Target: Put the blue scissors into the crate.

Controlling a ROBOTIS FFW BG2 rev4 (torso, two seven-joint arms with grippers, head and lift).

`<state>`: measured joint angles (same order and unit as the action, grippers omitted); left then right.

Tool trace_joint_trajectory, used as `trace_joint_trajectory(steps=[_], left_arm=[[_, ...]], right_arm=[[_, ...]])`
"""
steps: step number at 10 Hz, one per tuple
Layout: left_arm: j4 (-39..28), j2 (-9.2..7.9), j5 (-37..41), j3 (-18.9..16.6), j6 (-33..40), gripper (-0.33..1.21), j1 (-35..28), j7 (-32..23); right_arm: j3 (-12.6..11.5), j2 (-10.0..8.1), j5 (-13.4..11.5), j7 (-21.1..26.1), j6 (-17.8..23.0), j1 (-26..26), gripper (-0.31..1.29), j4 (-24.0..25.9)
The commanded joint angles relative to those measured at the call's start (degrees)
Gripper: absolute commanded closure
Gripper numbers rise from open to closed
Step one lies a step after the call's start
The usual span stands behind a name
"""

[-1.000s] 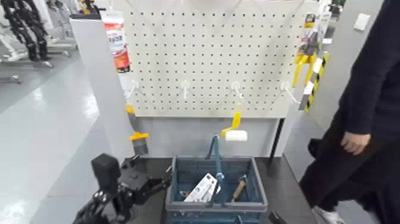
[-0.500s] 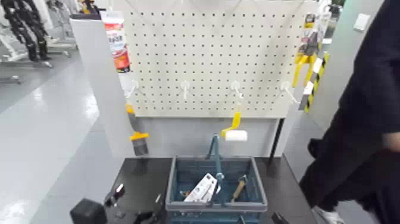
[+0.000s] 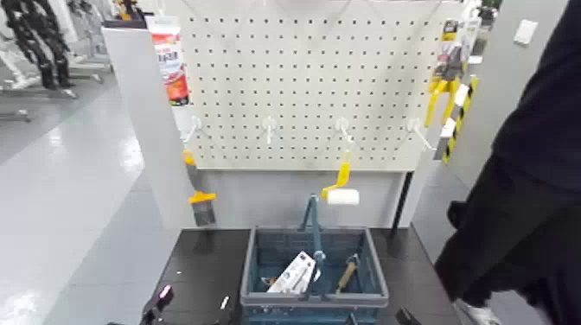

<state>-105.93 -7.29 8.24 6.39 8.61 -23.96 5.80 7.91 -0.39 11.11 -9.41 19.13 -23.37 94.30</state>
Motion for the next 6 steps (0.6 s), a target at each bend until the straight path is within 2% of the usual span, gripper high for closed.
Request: trace_joint_trajectory(steps=[1, 6], left_arm=[[-0.07, -0.44, 0.11, 0.38, 0.18, 0.11, 0.05, -0.35], [-0.07, -0.71, 0.11, 0.64, 0.18, 0.11, 0.14, -0.52]], right_arm=[[-0.08, 0.04, -0.30, 0.01, -0.23, 0.00, 0.15, 0.18], [-0.17, 0.12, -1.01, 0.36, -0.93, -0.09, 0.15, 0.62]])
